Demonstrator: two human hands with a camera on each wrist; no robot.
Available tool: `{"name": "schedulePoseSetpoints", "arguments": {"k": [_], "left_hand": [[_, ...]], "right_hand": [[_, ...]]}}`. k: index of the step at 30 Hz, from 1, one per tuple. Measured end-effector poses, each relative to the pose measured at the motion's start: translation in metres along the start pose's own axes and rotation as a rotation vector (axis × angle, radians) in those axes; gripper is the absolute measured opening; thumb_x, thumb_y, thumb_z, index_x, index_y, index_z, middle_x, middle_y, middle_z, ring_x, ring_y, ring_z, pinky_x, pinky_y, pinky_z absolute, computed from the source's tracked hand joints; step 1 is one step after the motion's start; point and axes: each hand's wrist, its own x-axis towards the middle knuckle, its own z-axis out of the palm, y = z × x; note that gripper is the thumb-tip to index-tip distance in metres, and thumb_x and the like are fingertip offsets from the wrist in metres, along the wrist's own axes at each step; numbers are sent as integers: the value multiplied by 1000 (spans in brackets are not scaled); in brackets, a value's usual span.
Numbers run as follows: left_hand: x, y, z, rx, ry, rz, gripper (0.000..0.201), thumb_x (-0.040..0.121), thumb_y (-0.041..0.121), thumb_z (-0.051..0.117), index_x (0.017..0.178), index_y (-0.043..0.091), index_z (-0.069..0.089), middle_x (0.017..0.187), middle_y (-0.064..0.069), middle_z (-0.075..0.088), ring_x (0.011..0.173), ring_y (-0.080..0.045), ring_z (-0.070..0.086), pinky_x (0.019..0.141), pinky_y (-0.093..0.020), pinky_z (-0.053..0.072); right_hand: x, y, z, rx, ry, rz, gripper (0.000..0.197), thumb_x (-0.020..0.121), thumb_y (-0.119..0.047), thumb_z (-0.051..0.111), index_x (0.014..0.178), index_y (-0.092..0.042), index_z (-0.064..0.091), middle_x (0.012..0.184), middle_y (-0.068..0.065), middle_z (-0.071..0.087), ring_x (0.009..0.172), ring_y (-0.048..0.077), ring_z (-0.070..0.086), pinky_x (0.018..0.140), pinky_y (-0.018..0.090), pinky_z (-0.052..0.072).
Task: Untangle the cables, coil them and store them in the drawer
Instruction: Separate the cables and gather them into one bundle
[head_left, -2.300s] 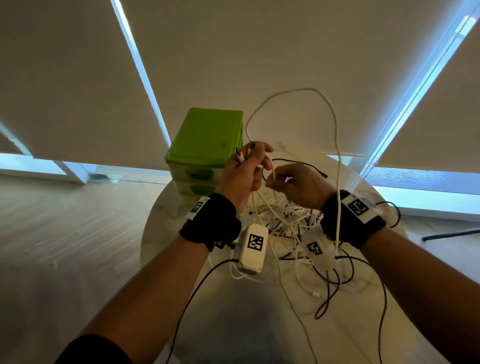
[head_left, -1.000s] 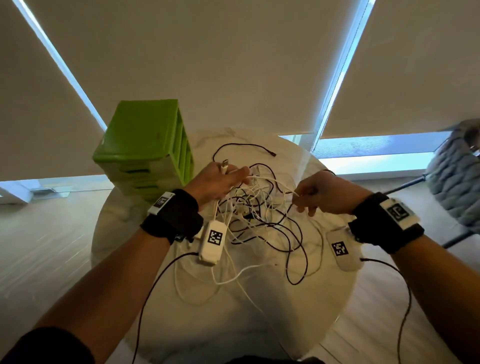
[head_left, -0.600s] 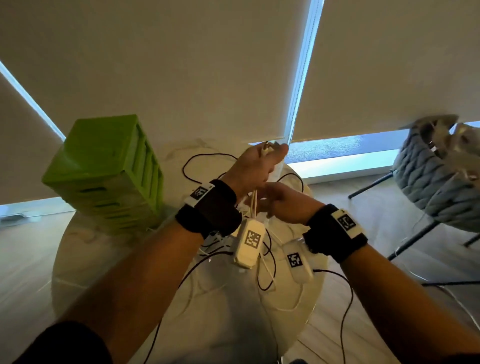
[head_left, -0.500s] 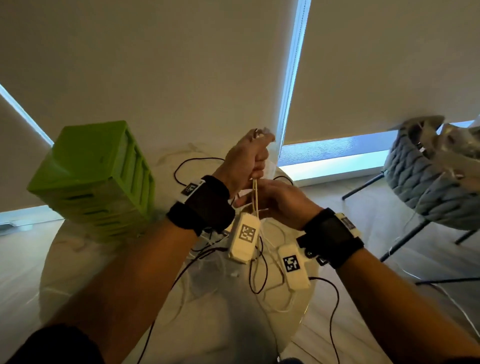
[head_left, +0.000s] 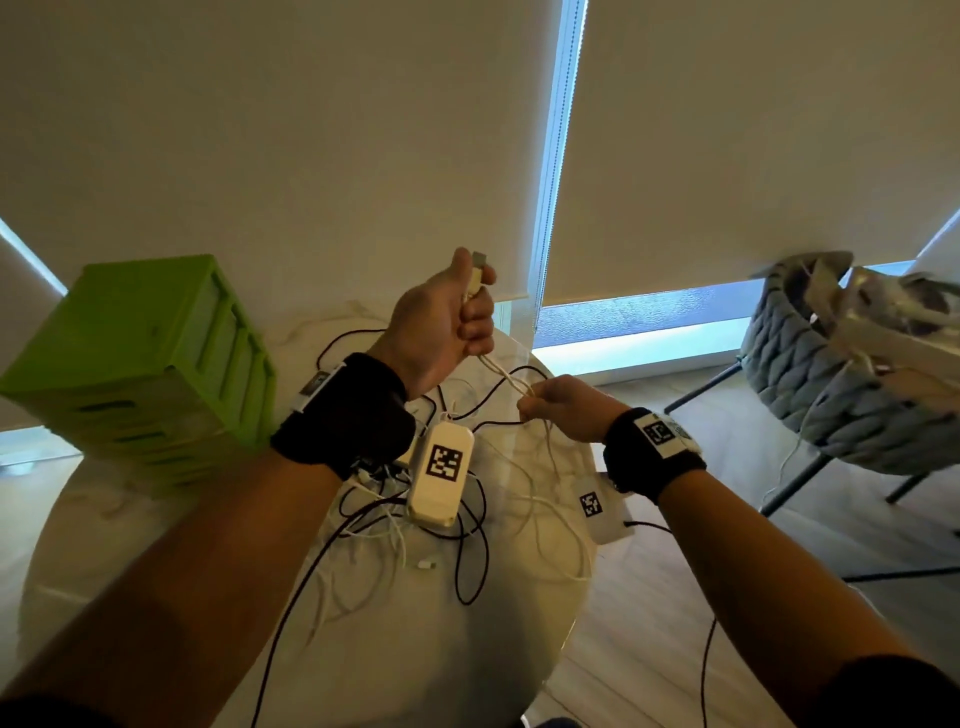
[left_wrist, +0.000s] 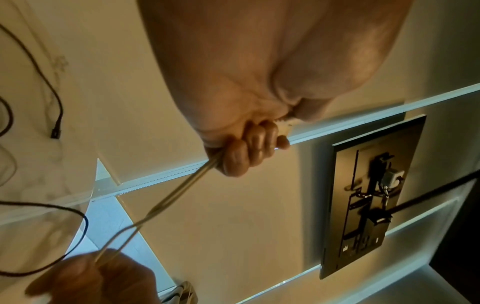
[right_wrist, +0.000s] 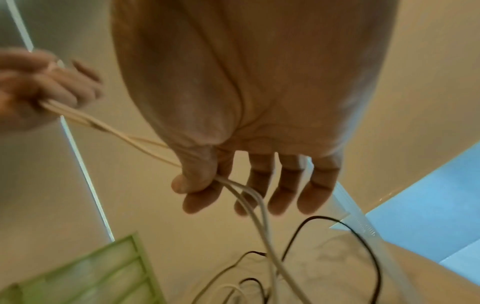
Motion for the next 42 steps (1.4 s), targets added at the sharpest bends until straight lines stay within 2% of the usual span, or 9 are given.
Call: {"name": "schedulePoseSetpoints", "arguments": {"k": [10, 13, 16, 21, 24, 27, 33, 38, 42], "left_hand": [[-3, -1, -8, 2, -29, 50, 19, 93, 28, 40, 76, 20, 37, 58, 4, 33, 48, -10, 26, 47, -22, 23], [-4, 7, -8, -76, -11, 78, 26, 98, 34, 36, 77, 21, 38, 57, 6, 28, 46, -8, 23, 46, -21, 21], [-4, 22, -11, -186, 8, 91, 31, 99, 42, 31, 77, 22, 40, 55, 8, 24, 43, -7, 21, 44, -20, 21], [4, 18, -13, -171, 33, 74, 34, 101, 41, 27, 77, 22, 40, 52, 8, 25, 41, -6, 20, 42, -20, 20], [5, 15, -19, -189, 48, 65, 35, 102, 41, 28, 76, 22, 41, 52, 8, 26, 41, -7, 20, 42, -20, 22], [4, 16, -29, -171, 67, 72, 35, 102, 40, 28, 76, 21, 41, 53, 7, 27, 44, -8, 20, 43, -21, 20], [-1, 2, -39, -58, 117, 9, 26, 100, 29, 34, 76, 21, 41, 58, 5, 29, 49, -10, 21, 49, -23, 21], [-3, -20, -43, -43, 118, -53, 20, 98, 15, 38, 79, 18, 42, 65, 2, 38, 56, -12, 32, 55, -26, 27], [-11, -30, -48, 7, 114, -161, 20, 100, 21, 36, 81, 18, 43, 60, 4, 30, 53, -10, 24, 51, -24, 21]], "right_hand": [[15, 29, -28, 48, -36, 414, 23, 92, -31, 62, 77, -13, 62, 68, 4, 60, 56, 19, 54, 54, 23, 44], [19, 38, -48, -12, 144, 432, 25, 96, -19, 53, 72, -12, 53, 70, 8, 60, 56, 20, 58, 52, 25, 48], [15, 72, -75, -99, 395, 467, 25, 94, -16, 51, 71, -22, 47, 89, 12, 59, 81, 24, 60, 74, 29, 50], [4, 93, -83, 107, 958, 397, 6, 92, -16, 55, 95, -13, 58, 109, 17, 64, 106, 34, 60, 88, 37, 45], [-4, 103, -64, 53, 892, 286, 20, 88, 3, 49, 103, -10, 54, 118, 16, 55, 113, 31, 53, 87, 25, 36], [-8, 117, -40, -110, 675, 369, 35, 86, 1, 56, 119, -11, 55, 138, 18, 45, 125, 34, 46, 103, 37, 37], [-15, 108, -4, 126, -125, 695, 24, 89, -8, 60, 112, -15, 60, 98, 10, 69, 85, 25, 66, 69, 33, 53], [10, 38, -5, 298, 185, 295, 22, 95, 0, 48, 109, -8, 61, 73, 11, 63, 46, 7, 59, 46, 18, 43], [7, -54, -8, 362, 213, -107, 21, 97, -20, 52, 117, -24, 61, 93, 3, 68, 75, 14, 66, 63, 22, 49]]}}
